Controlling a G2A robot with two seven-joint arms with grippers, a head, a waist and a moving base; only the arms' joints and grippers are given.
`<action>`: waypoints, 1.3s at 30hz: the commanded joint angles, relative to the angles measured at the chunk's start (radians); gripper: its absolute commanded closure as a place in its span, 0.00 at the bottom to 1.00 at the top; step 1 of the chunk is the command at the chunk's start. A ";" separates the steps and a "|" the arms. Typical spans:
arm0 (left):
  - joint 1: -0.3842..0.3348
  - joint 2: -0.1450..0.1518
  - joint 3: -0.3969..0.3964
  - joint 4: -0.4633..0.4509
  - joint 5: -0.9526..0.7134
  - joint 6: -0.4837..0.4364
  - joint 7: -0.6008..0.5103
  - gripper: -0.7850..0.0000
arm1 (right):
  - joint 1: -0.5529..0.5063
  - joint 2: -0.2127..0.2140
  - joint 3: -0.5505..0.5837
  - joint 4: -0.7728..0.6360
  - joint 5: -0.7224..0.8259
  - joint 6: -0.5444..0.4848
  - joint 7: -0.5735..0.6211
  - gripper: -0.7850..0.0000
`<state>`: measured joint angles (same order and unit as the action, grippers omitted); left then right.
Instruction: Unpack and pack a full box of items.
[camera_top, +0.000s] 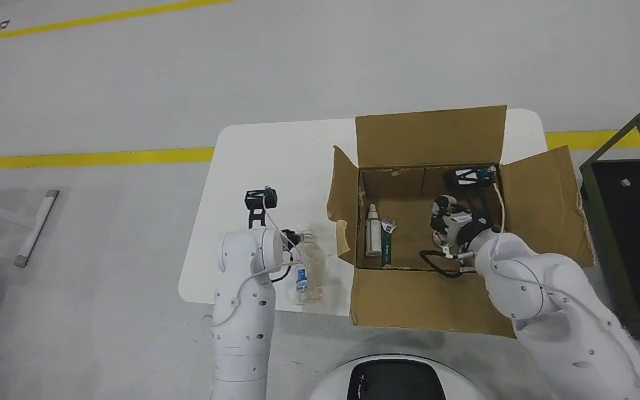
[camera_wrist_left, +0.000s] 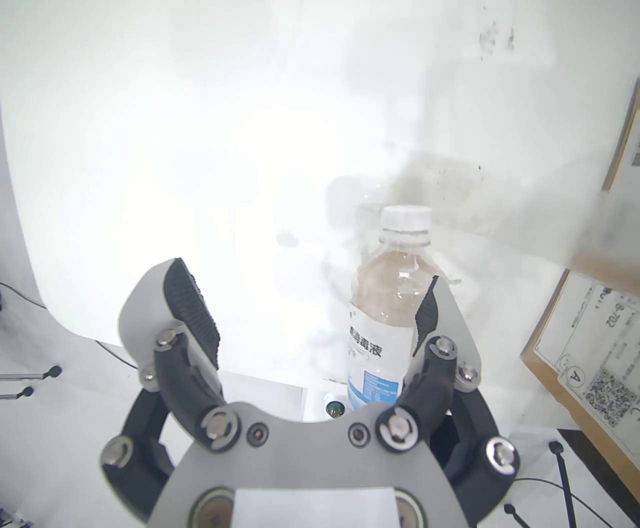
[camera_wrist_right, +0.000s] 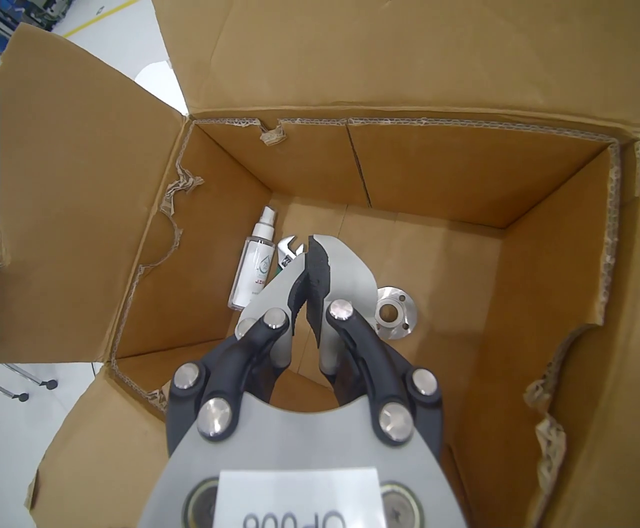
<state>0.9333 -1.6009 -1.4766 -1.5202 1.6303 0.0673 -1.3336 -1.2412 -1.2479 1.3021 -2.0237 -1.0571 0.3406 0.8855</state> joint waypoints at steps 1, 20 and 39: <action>-0.012 0.005 -0.025 -0.004 0.000 -0.008 0.004 0.00 | 0.020 -0.005 -0.032 0.014 -0.013 0.042 0.032 1.00; -0.035 0.035 -0.100 0.016 0.053 -0.042 0.061 0.00 | 0.265 -0.062 -0.265 0.236 -0.108 0.277 0.288 1.00; -0.035 0.035 -0.100 0.016 0.053 -0.042 0.061 0.00 | 0.316 -0.089 -0.287 0.385 -0.023 0.291 0.255 1.00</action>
<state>0.8982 -1.5658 -1.5770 -1.5041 1.6837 0.0248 -1.2730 -0.9384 -1.3323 1.0251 -1.6637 -1.0880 0.6223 1.1383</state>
